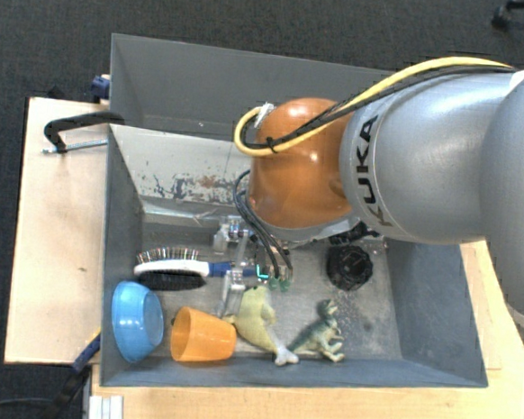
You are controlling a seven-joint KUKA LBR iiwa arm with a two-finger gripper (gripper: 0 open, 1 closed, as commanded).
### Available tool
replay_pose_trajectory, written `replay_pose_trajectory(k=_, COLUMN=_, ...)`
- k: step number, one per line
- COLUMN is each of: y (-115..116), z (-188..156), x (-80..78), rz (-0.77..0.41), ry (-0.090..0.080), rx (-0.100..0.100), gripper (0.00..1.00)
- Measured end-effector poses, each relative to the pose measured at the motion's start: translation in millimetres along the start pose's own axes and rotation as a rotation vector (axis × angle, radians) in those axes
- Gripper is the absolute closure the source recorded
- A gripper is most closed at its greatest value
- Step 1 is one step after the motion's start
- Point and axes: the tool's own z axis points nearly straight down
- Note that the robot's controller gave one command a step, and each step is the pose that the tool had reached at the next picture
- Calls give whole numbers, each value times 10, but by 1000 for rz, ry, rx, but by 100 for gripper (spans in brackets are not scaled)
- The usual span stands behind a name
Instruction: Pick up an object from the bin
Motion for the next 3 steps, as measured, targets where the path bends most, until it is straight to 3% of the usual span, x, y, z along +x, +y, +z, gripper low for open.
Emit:
replay_pose_trajectory(k=1, y=135, z=757, x=-186, rz=-65, ry=-25, rx=-3, gripper=0)
replay_pose_trajectory(k=2, y=134, z=804, x=-148, rz=-66, ry=-12, rx=-1, gripper=100)
replay_pose_trajectory(k=3, y=381, z=-544, x=29, rz=-110, ry=-18, rx=-4, gripper=100)
